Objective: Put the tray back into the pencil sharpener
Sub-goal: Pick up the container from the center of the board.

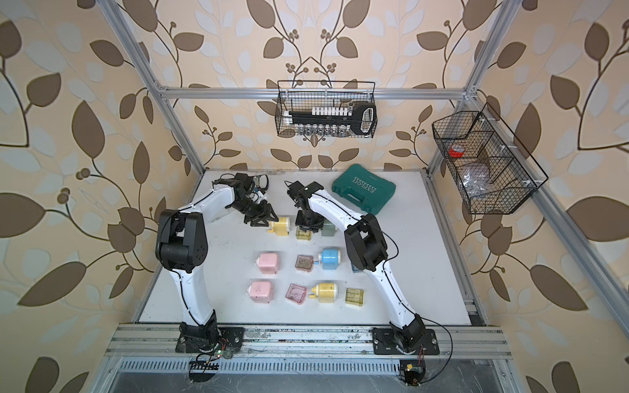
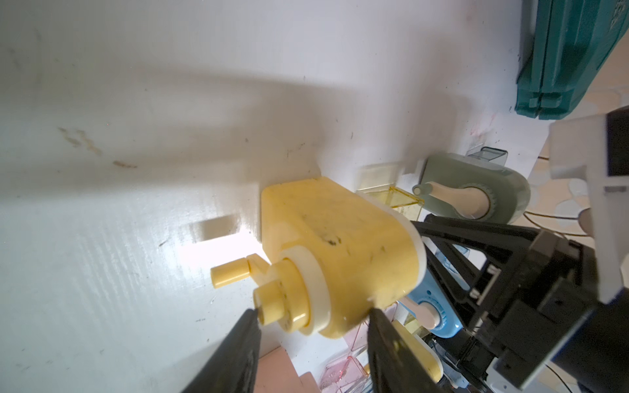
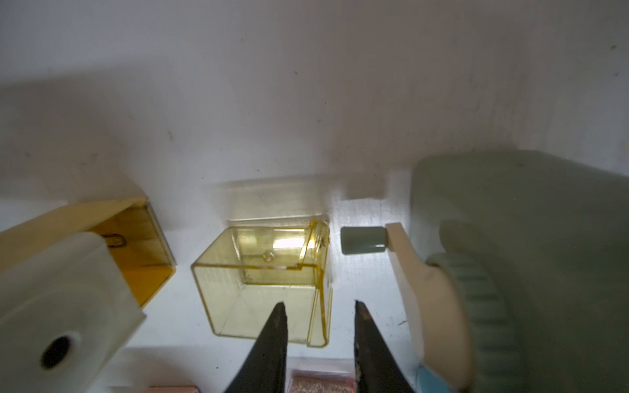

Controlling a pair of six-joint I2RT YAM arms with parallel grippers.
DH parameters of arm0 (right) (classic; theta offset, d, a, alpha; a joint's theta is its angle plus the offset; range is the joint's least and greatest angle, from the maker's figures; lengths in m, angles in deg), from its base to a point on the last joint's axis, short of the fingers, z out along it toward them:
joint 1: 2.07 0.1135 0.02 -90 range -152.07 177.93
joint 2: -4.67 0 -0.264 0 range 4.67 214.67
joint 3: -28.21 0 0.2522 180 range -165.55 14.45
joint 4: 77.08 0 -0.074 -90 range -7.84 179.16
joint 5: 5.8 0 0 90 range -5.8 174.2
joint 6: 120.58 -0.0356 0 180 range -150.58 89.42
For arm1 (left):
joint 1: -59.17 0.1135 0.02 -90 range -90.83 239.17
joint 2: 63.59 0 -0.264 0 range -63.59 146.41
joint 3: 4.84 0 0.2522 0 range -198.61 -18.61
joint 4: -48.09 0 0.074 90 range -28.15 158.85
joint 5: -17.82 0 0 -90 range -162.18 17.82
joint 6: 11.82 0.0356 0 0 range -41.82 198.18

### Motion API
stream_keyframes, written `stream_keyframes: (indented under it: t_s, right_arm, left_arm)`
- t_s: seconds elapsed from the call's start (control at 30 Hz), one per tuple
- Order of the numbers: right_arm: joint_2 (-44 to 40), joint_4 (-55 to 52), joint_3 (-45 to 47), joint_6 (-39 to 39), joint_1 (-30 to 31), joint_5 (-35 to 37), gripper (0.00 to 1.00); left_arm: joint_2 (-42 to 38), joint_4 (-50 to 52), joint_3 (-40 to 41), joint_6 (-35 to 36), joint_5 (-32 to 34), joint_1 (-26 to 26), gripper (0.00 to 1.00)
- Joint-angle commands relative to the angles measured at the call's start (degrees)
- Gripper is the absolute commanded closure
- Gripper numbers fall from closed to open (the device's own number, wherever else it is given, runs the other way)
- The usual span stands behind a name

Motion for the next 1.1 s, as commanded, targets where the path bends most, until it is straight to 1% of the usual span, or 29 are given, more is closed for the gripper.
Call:
stream_keyframes:
  t_s: [0.0, 0.33, 0.63, 0.97, 1.07]
  right_arm:
    - [1.7, -1.8, -2.5, -0.6, -0.3, 0.5, 0.73]
    - [3.9, -3.2, -5.0, -0.6, -0.4, 1.1, 0.81]
    - [5.2, -4.3, -6.1, -0.6, -0.4, 1.3, 0.85]
    - [6.3, -5.5, -7.8, -0.3, -0.4, 2.0, 1.0]
    - [6.7, -6.3, -9.2, 0.2, -0.2, 2.5, 1.0]
  left_arm:
    - [2.5, -0.1, -0.4, 1.0, 1.7, -1.1, 0.49]
    - [2.6, 0.0, -0.4, 1.1, 1.7, -1.2, 0.49]
    - [2.8, 0.0, -0.4, 1.1, 1.5, -1.3, 0.5]
    - [3.0, 0.1, -0.6, 1.1, 1.6, -1.3, 0.51]
    - [3.0, 0.1, -0.7, 1.1, 1.6, -1.3, 0.51]
